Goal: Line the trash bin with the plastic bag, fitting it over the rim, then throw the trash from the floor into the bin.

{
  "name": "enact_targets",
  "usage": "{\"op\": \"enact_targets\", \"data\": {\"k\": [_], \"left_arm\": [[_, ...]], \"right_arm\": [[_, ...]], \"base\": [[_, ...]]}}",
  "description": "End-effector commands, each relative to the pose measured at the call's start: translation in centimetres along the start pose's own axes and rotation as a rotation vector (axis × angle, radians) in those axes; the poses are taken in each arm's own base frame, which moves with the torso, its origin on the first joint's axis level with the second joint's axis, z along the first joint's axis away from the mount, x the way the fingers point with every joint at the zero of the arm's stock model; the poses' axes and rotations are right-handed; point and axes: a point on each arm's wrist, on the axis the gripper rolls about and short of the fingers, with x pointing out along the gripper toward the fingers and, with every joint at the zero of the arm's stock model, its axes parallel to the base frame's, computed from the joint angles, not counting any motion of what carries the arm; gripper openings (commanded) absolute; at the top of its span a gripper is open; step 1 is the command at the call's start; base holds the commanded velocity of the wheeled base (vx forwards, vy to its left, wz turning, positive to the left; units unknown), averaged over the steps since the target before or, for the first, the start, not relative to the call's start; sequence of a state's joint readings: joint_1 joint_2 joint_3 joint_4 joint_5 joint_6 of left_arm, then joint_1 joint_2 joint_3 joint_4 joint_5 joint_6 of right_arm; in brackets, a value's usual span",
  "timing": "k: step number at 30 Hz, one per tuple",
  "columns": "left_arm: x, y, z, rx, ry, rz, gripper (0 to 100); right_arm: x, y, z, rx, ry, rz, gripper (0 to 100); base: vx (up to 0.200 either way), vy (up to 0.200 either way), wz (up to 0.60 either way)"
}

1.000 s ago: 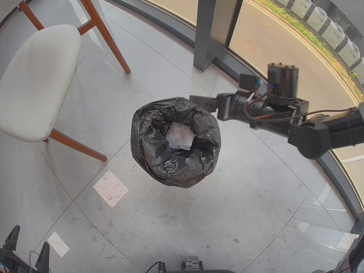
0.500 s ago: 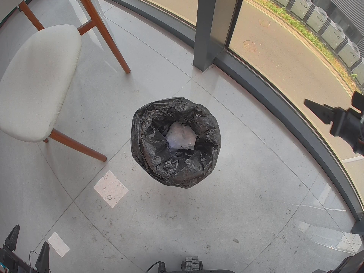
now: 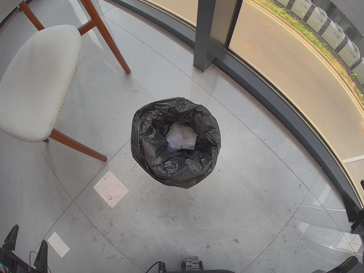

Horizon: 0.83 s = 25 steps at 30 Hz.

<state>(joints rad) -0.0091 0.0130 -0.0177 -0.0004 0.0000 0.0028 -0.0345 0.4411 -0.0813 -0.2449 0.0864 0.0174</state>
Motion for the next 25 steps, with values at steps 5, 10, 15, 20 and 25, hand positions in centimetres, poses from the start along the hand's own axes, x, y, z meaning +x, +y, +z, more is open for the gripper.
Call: {"op": "enact_targets", "data": {"k": [5,10,15,20,25], "left_arm": [[0.03,0.01,-0.51,-0.003,0.004,0.006,100],[0.03,0.01,-0.51,-0.004,0.004,0.005,100],[0.03,0.01,-0.51,-0.004,0.004,0.005,100],[0.03,0.01,-0.51,-0.004,0.004,0.005,100],[0.03,0.01,-0.51,-0.004,0.004,0.005,100]], "right_arm": [[-3.81,0.10,-5.39,-0.099,-0.110,0.014,100],[-3.79,-0.06,-5.39,-0.022,-0.115,-0.057,100],[-3.79,-0.06,-5.39,-0.022,-0.115,-0.061,100],[-3.79,-0.11,-5.39,-0.021,-0.116,-0.083,100],[-3.80,-0.09,-5.39,-0.020,-0.113,-0.077,100]], "base": [[0.000,0.000,0.00],[0.000,0.000,0.00],[0.000,0.000,0.00],[0.000,0.000,0.00],[0.000,0.000,0.00]]}}
